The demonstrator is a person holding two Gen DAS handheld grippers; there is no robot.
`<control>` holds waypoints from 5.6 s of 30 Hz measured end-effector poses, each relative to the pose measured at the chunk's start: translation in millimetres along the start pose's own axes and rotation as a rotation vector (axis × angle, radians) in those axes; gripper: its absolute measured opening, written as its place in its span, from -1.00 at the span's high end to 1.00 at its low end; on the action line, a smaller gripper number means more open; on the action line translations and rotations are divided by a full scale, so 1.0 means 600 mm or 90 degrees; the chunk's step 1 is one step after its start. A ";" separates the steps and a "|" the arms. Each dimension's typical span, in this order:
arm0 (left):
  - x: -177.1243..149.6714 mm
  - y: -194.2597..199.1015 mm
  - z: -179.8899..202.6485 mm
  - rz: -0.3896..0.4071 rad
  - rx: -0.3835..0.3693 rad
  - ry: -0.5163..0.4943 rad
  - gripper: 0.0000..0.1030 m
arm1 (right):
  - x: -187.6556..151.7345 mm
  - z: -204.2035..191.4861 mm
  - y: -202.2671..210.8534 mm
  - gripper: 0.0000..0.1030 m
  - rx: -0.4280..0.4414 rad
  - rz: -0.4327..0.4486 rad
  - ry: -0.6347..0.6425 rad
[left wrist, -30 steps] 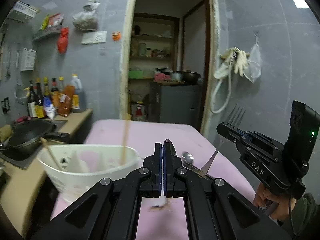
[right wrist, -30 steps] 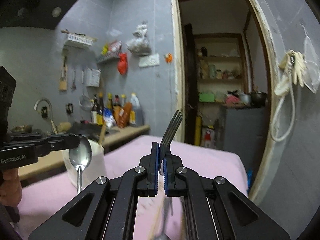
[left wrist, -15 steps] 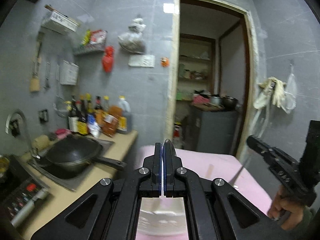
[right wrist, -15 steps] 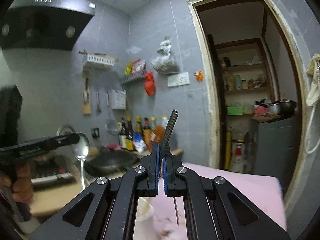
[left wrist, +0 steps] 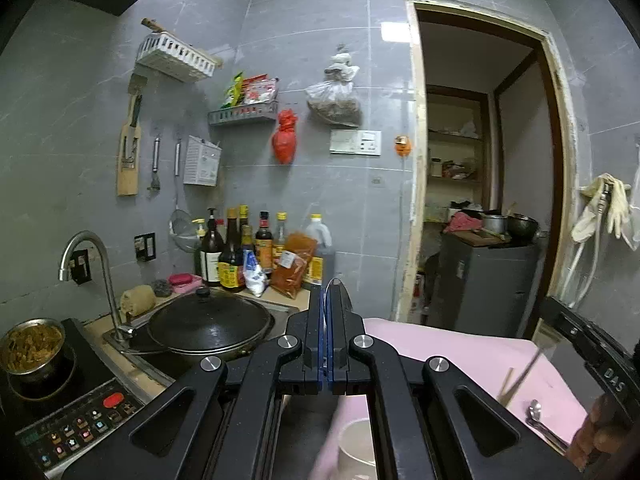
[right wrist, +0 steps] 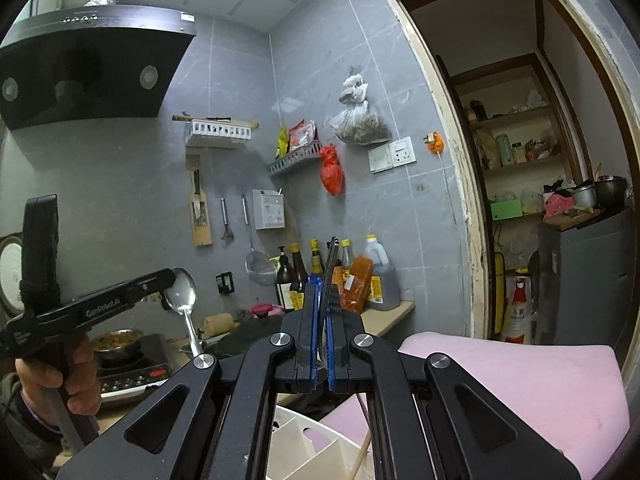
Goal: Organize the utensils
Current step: 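Lift the fork and spoon and carry them toward the white basket, then lower the fork and spoon into the basket and open both tools, then move both tools back over the remaining spoons, knife and chopsticks, then close the right tool on a silver spoon while the left tool grasps a chopstick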
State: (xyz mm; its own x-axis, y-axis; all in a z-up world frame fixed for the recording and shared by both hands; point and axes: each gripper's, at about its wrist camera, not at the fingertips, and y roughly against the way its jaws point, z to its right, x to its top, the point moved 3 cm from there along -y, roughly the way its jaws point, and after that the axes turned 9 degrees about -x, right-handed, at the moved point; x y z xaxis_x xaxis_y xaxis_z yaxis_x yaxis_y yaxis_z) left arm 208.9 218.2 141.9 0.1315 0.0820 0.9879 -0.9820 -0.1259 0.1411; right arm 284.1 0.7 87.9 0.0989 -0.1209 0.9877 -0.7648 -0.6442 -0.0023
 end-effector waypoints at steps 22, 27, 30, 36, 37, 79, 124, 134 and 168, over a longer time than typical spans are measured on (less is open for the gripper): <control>-0.073 -0.066 -0.014 -0.072 0.014 0.008 1.00 | 0.049 -0.014 0.027 0.98 -0.007 0.044 0.027; -0.076 -0.067 -0.009 -0.074 0.011 0.006 1.00 | 0.067 -0.025 0.035 0.98 0.019 0.052 0.017; -0.081 -0.071 -0.004 -0.078 0.010 -0.001 1.00 | 0.066 -0.030 0.035 0.98 0.043 0.046 -0.002; -0.096 -0.079 0.004 -0.089 0.009 -0.013 1.00 | 0.033 -0.032 0.014 0.98 0.057 0.012 -0.026; -0.100 -0.082 0.007 -0.092 0.009 -0.016 1.00 | 0.028 -0.032 0.011 0.98 0.056 0.008 -0.027; -0.074 0.010 0.124 -0.011 -0.154 0.012 -0.78 | -0.017 0.087 0.110 -0.80 -0.090 0.009 0.007; -0.365 -0.119 0.435 -0.527 -0.376 -0.011 0.41 | -0.230 0.346 0.218 0.24 -0.208 -0.349 0.003; -0.377 -0.146 0.439 -0.579 -0.392 0.041 0.47 | -0.249 0.330 0.177 0.26 -0.166 -0.423 0.036; -0.380 -0.166 0.459 -0.599 -0.342 0.009 0.78 | -0.266 0.349 0.150 0.66 -0.227 -0.459 0.102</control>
State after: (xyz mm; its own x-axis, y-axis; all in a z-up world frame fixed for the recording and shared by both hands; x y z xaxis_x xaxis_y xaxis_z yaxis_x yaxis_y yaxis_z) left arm 314.1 -60.2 -79.7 0.8654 -0.0684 0.4965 -0.4196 0.4429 0.7923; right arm 332.9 -196.2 -102.6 0.5723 0.3575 0.7381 -0.7069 -0.2412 0.6649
